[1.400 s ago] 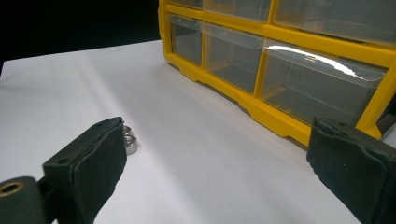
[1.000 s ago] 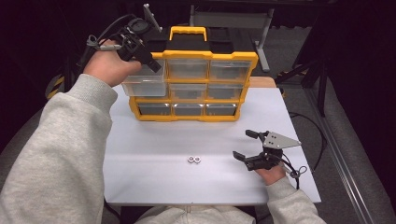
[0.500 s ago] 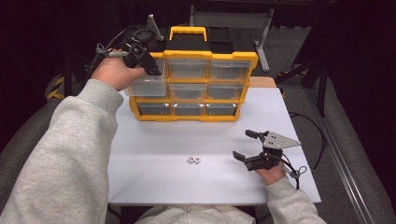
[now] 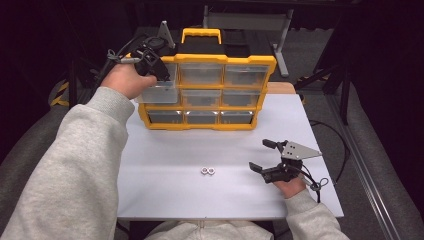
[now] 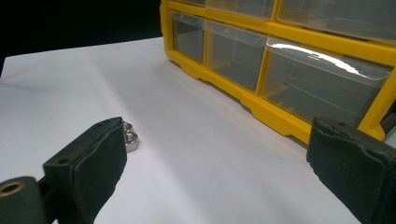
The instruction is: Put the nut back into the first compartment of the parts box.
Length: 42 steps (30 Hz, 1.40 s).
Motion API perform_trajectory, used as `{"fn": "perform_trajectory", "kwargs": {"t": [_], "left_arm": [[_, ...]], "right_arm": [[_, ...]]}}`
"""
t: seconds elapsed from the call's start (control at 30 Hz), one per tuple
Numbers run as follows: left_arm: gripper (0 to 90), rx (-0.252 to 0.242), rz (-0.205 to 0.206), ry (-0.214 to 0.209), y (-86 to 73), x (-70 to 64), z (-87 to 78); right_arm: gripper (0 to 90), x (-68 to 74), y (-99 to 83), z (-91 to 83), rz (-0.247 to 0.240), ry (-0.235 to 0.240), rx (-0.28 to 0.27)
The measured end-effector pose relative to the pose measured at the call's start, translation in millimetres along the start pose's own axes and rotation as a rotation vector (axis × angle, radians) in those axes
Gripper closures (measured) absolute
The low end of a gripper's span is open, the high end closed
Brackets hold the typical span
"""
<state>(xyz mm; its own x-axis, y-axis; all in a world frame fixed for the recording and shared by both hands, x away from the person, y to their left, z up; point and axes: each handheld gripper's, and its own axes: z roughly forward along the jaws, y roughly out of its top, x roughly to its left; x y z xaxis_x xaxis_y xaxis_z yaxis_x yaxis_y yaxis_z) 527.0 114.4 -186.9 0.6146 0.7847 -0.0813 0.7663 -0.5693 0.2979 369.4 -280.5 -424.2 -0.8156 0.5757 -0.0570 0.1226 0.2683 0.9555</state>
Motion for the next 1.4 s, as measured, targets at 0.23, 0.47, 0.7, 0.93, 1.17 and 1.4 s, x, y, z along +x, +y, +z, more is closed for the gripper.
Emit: {"fn": "perform_trajectory", "kwargs": {"t": [0.23, 0.47, 0.7, 0.93, 1.17, 1.4], "left_arm": [[68.9, 0.024, -0.008, -0.058, 3.2, -0.8, 3.2], [64.4, 0.031, -0.015, -0.064, 3.8, 1.0, 3.8], [53.8, 0.019, -0.012, -0.04, 0.9, 2.8, -1.2], [38.6, -0.098, 0.015, -0.021, -9.9, -1.6, -25.8], [20.5, -0.187, 0.042, -0.002, -24.6, -10.4, -50.2], [13.4, -0.208, 0.157, 0.014, -41.1, -38.8, -59.9]], "right_arm": [[5.7, 0.2, -0.1, 0.5, -0.002, 0.002, 0.002], [5.7, 0.3, 0.0, 0.2, -0.002, 0.003, 0.002], [5.7, 0.2, -0.1, 0.2, -0.002, 0.005, 0.002], [5.9, 0.6, -0.1, 0.7, -0.006, 0.005, 0.007], [6.0, 0.8, -0.1, 0.8, -0.005, 0.009, 0.005], [6.0, 0.7, -0.1, 0.8, -0.003, 0.008, 0.007]]}}
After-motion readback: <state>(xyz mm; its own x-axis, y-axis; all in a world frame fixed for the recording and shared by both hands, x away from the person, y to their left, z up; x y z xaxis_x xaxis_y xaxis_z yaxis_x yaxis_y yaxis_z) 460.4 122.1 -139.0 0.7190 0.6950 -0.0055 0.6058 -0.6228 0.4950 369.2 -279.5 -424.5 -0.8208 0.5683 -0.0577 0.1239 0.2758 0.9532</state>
